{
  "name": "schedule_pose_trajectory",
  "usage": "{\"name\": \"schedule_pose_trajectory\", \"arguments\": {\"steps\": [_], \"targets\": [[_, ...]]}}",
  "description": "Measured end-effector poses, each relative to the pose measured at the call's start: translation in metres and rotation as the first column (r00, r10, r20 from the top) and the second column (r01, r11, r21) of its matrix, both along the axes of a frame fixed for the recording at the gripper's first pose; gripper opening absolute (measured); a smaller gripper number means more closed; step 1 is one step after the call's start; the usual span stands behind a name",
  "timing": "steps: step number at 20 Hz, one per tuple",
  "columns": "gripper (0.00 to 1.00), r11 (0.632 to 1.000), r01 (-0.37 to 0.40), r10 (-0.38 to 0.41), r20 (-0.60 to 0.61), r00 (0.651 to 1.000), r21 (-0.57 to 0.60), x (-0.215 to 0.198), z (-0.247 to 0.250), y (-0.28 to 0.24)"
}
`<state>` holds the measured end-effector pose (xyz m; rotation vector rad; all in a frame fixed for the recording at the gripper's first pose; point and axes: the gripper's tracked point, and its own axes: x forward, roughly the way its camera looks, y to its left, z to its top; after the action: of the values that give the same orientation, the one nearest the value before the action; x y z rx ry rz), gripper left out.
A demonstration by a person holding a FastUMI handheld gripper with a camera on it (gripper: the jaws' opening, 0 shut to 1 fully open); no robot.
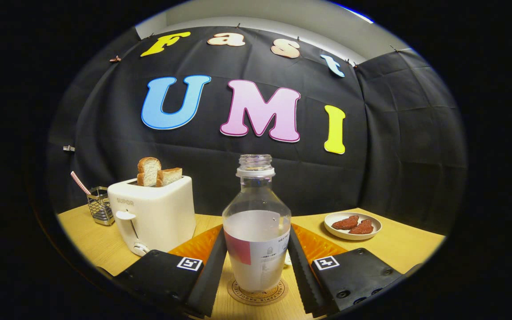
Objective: Take the bottle from table, then pour the juice into the cup, finally place the bottle on the coaster
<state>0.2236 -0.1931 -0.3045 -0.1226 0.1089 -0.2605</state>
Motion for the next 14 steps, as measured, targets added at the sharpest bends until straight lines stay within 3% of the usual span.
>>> {"name": "schedule_pose_trajectory", "arguments": {"steps": [12, 14], "targets": [[0.79, 0.997, 0.038, -0.035, -0.051, 0.998, 0.064, -0.004, -0.025, -0.012], [0.96, 0.997, 0.048, -0.045, -0.044, 0.998, 0.066, -0.009, -0.018, -0.014]]}}
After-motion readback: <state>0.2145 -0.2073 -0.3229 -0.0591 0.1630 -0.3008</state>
